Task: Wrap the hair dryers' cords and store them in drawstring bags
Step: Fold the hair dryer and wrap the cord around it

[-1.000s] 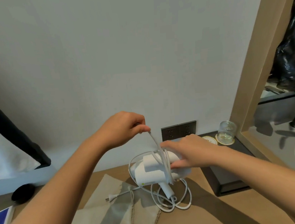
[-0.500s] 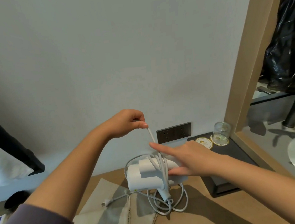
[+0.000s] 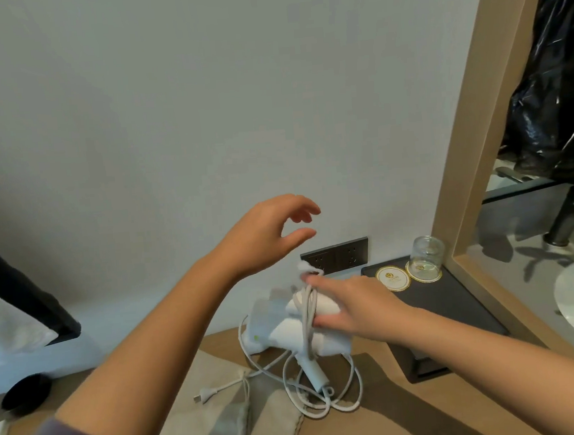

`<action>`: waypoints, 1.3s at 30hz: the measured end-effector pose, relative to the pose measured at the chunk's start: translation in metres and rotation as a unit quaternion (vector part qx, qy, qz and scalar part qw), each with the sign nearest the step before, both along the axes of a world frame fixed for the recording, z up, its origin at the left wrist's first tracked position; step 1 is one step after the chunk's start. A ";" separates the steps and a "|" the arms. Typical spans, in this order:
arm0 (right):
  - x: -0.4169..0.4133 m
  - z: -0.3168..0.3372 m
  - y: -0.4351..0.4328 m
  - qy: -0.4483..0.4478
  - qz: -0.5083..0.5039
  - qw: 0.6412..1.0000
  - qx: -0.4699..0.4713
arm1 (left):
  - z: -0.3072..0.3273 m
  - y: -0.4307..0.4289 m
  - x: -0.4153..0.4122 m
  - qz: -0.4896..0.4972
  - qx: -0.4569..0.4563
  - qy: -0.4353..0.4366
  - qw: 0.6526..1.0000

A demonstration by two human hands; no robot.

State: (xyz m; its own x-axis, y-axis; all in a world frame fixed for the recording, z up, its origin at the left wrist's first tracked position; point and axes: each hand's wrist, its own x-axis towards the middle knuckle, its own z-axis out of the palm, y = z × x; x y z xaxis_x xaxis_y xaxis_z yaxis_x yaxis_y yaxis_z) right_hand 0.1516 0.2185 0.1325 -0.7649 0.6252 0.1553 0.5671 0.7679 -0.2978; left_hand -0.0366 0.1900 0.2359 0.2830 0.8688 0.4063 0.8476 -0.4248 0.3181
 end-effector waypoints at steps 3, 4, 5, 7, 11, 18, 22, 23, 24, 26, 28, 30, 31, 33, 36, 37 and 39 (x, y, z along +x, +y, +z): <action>-0.004 0.000 0.011 0.130 -0.081 0.975 -0.160 | -0.009 -0.019 -0.004 0.040 0.025 -0.059 0.997; -0.006 0.002 0.015 0.159 -0.098 0.962 -0.198 | -0.014 -0.026 -0.007 0.053 0.024 -0.066 0.996; -0.008 0.004 0.019 0.178 -0.110 0.951 -0.227 | -0.021 -0.031 -0.011 0.068 0.019 -0.072 0.995; -0.011 0.009 0.024 0.209 -0.127 0.931 -0.270 | -0.035 -0.041 -0.019 0.096 0.001 -0.089 0.991; -0.016 0.017 0.031 0.268 -0.195 0.855 -0.399 | -0.072 -0.060 -0.029 0.155 -0.055 -0.142 0.976; -0.021 0.029 0.038 0.325 -0.228 0.640 -0.658 | -0.127 -0.075 -0.025 0.204 -0.172 -0.180 0.947; -0.024 0.034 0.036 0.348 -0.217 0.555 -0.724 | -0.145 -0.068 -0.016 0.207 -0.197 -0.184 0.941; -0.025 0.034 0.034 0.356 -0.213 0.542 -0.731 | -0.148 -0.065 -0.014 0.208 -0.201 -0.183 0.939; -0.025 0.035 0.031 0.364 -0.209 0.532 -0.736 | -0.151 -0.062 -0.011 0.211 -0.205 -0.182 0.938; -0.024 0.035 0.024 0.380 -0.205 0.512 -0.742 | -0.154 -0.056 -0.005 0.221 -0.211 -0.175 0.936; -0.024 0.035 0.018 0.393 -0.202 0.487 -0.753 | -0.155 -0.049 0.003 0.222 -0.222 -0.184 0.931; -0.024 0.035 0.012 0.399 -0.198 0.461 -0.767 | -0.154 -0.044 0.013 0.217 -0.236 -0.185 0.929; -0.023 0.034 0.010 0.402 -0.197 0.452 -0.771 | -0.154 -0.041 0.017 0.211 -0.242 -0.179 0.930; -0.022 0.030 0.007 0.412 -0.198 0.436 -0.775 | -0.157 -0.039 0.025 0.202 -0.252 -0.170 0.931; -0.020 0.024 0.003 0.428 -0.194 0.439 -0.766 | -0.161 -0.037 0.030 0.228 -0.263 -0.241 0.906; -0.020 0.022 0.001 0.435 -0.194 0.453 -0.754 | -0.161 -0.037 0.031 0.239 -0.272 -0.313 0.878; -0.021 0.018 -0.002 0.451 -0.202 0.480 -0.724 | -0.160 -0.039 0.034 0.258 -0.293 -0.448 0.804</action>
